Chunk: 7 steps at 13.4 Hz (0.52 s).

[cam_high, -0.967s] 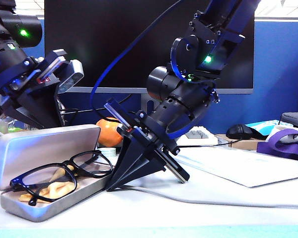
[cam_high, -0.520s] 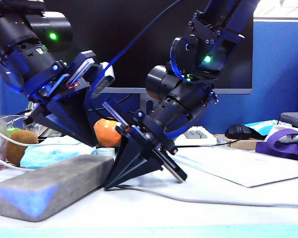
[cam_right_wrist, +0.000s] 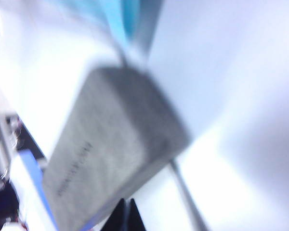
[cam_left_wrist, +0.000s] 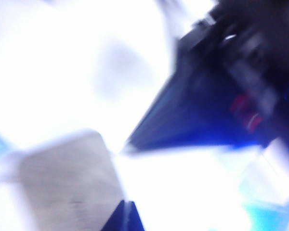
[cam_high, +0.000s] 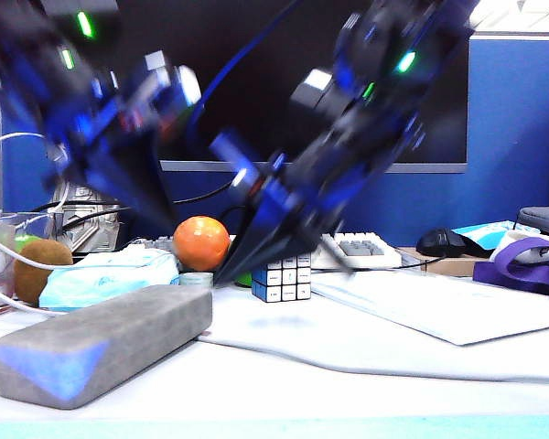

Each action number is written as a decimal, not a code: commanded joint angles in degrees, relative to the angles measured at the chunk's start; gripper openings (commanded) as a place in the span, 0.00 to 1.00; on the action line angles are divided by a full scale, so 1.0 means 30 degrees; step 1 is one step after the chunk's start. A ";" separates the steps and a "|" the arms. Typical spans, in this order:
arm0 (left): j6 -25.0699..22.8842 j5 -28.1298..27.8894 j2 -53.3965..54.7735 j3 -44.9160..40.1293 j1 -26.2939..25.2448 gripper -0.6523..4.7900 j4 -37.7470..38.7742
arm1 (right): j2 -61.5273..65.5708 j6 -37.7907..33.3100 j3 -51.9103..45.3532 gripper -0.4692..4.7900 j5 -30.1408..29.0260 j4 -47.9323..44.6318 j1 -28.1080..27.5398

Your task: Pick up the glasses, fold the temples of the glasses, place the glasses into the glasses case, and finally close the glasses case.

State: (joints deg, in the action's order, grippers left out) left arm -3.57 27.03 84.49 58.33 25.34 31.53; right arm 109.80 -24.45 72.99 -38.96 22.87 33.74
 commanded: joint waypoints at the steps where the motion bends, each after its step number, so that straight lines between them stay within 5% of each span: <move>1: 0.0342 -0.2069 -0.2703 0.0350 0.0000 0.11 -0.1450 | -0.2907 0.1909 0.0066 0.09 0.1326 -0.0364 -0.0765; 4: 0.0525 -0.2725 -0.5603 0.1588 0.0029 0.11 -0.4269 | -0.8014 0.5144 0.0066 0.09 0.4306 -0.0933 -0.0809; 7: 0.0087 -0.6025 -0.9508 0.1967 0.0036 0.11 -0.3942 | -1.4251 0.5289 0.0066 0.09 0.9515 -0.0678 -0.0816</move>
State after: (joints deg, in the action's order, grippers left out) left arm -1.83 11.49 58.22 64.10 25.36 19.22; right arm 69.87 -8.99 73.23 -15.44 20.03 31.27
